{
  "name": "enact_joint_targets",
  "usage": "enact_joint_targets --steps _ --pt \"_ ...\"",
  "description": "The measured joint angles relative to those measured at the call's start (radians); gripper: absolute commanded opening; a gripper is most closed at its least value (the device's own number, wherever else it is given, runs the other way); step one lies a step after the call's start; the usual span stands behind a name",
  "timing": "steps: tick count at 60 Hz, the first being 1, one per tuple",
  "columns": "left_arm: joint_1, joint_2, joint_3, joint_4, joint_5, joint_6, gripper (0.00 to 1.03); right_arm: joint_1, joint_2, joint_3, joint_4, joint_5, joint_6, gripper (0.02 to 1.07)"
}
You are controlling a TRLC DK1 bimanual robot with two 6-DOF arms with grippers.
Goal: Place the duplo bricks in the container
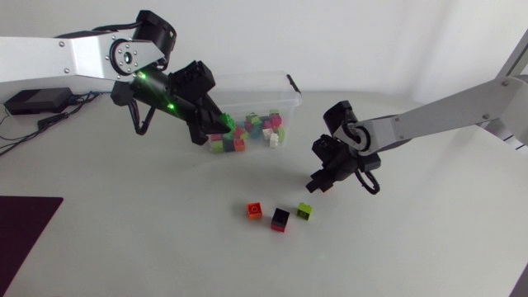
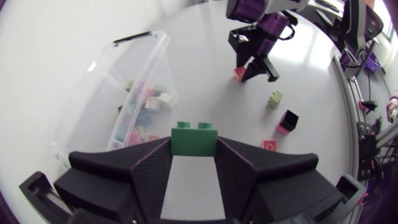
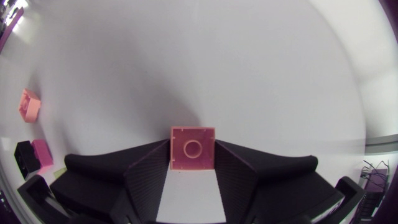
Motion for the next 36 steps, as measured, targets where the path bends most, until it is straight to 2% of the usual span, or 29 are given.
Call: enact_joint_targets --steps 17,24,36 --pt "0.021 0.006 0.055 0.125 -0.002 -0.132 0.40 0.002 -0.028 0.008 -0.044 -0.001 0.008 0.31" --pt "0.024 0.034 0.090 0.188 -0.029 -0.189 0.40 0.004 -0.069 0.027 -0.075 -0.008 0.019 0.31" --pt "0.039 0.127 0.185 0.223 -0.064 -0.258 0.41 0.031 -0.129 0.092 -0.121 -0.021 0.034 0.31"
